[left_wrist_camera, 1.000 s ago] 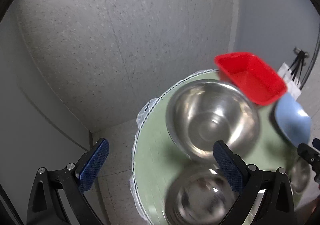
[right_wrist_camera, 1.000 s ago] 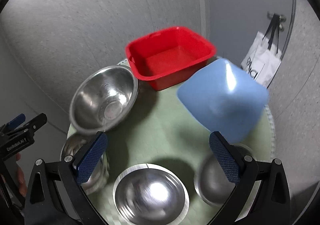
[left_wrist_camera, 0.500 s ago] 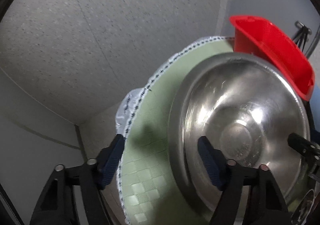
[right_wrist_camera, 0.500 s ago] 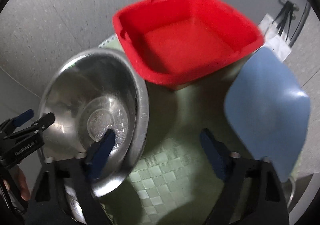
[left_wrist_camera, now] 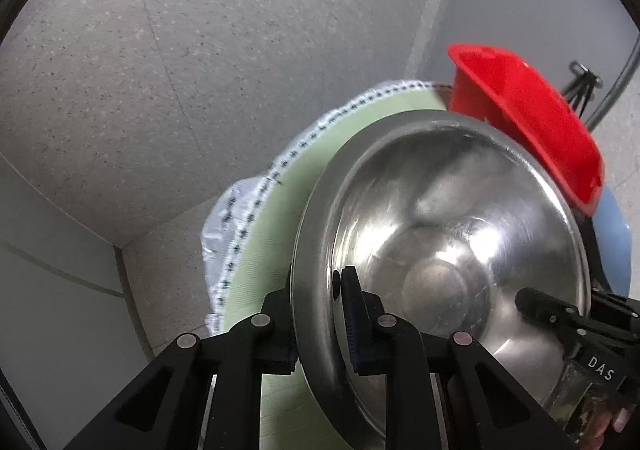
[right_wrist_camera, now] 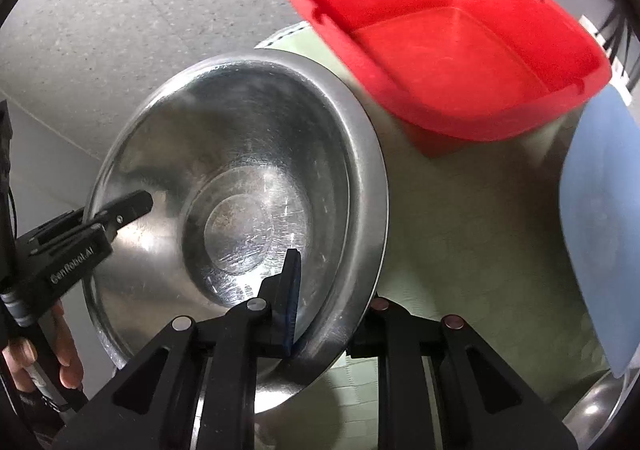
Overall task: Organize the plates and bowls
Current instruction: 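Lift the large steel bowl with the right tool and lower it into the red basket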
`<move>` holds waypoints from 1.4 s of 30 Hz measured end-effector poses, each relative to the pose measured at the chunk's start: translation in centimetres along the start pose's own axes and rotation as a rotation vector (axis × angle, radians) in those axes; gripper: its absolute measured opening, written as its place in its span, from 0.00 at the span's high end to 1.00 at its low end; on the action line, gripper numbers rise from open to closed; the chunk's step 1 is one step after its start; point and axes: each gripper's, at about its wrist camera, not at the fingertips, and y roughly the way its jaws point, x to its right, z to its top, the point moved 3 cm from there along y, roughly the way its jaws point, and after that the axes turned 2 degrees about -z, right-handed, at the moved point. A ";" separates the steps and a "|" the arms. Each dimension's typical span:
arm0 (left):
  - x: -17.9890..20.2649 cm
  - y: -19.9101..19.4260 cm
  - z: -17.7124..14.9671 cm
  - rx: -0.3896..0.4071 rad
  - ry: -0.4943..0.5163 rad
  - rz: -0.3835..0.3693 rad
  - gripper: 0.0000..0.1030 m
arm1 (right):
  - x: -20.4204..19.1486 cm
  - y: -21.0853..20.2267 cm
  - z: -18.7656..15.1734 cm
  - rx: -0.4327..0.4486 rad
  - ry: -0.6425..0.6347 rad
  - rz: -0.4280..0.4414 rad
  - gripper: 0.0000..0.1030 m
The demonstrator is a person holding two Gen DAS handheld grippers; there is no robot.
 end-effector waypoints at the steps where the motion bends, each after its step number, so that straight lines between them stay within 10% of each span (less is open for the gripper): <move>1: -0.3 -0.4 0.0 0.010 -0.001 0.009 0.86 | -0.3 -0.2 0.0 0.003 -0.005 0.009 0.83; 9: -2.6 -6.4 1.9 0.160 -0.010 0.052 0.86 | -2.5 -3.9 1.1 0.054 -0.048 0.120 0.83; 17: 3.1 -7.0 8.9 0.286 0.137 -0.035 0.86 | 2.3 -10.3 6.6 0.220 0.011 0.088 0.82; 23: 7.3 -0.6 13.9 0.248 0.245 -0.168 0.85 | 8.3 -11.8 10.0 0.274 0.103 -0.009 0.82; 42: 9.3 22.6 23.3 0.005 0.356 -0.128 0.83 | 17.2 -5.6 11.5 0.154 0.220 -0.168 0.82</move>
